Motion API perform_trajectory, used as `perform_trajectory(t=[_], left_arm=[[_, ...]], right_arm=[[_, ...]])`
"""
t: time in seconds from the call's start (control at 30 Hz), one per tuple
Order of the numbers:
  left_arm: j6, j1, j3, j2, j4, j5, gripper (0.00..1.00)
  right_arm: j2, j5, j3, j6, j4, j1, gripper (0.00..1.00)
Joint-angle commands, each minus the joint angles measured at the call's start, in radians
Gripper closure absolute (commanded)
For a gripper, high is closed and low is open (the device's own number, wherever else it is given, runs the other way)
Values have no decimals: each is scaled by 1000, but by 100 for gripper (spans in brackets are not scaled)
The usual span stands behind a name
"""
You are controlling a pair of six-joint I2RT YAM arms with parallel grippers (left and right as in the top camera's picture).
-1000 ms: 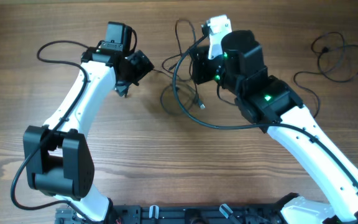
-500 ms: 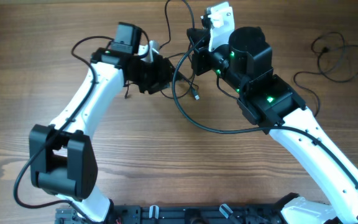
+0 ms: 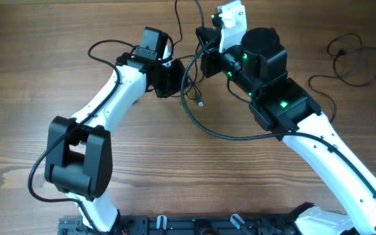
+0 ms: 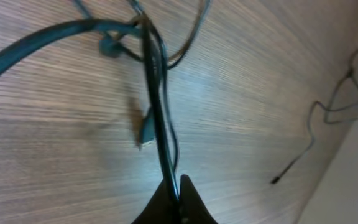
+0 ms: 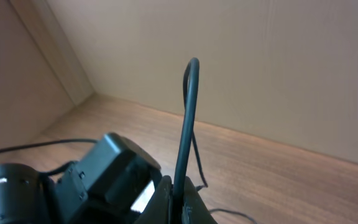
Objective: Untangle cables
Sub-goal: 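Lift the cable with the right gripper and carry it to the upper right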
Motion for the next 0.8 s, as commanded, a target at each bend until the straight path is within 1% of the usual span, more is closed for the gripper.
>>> perform_trajectory(t=[0.0, 0.03, 0.1, 0.17, 0.27, 0.3, 0.4, 0.5, 0.57, 0.6, 0.63, 0.67, 0.7, 0.77], left_arm=[[-6, 47, 1, 7, -63, -11, 96], [-4, 72, 1, -1, -91, 26, 96], [92, 124, 1, -14, -119, 89, 96], [147, 161, 1, -19, -137, 90, 95], [190, 216, 1, -18, -165, 83, 92], [202, 225, 1, -18, -166, 69, 89], [204, 253, 1, -18, -177, -7, 64], [204, 253, 1, -18, -176, -55, 62], [204, 250, 1, -18, -176, -79, 57], [204, 248, 1, -18, -176, -85, 51], [204, 245, 1, -16, -176, -87, 39], [204, 243, 1, -16, -176, -87, 23], [204, 243, 1, -14, -177, -87, 13], [204, 243, 1, -14, -176, -88, 3]], right_arm=[[-32, 27, 27, -91, 39, 0, 96], [-42, 26, 27, -114, 47, 0, 96], [-62, 26, 27, -149, 56, 0, 96], [-76, 29, 27, -173, 61, 1, 96], [-101, 29, 27, -172, 66, 1, 96], [-112, 29, 27, -172, 66, 0, 96], [-166, 28, 27, -173, 67, 0, 96], [-235, 29, 27, -174, 88, 0, 96], [-275, 28, 27, -174, 122, 1, 95], [-290, 28, 27, -174, 143, 0, 96], [-305, 28, 27, -174, 169, 1, 96], [-328, 27, 27, -184, 217, 0, 96], [-342, 25, 27, -205, 253, 1, 96], [-360, 25, 27, -228, 319, 1, 96]])
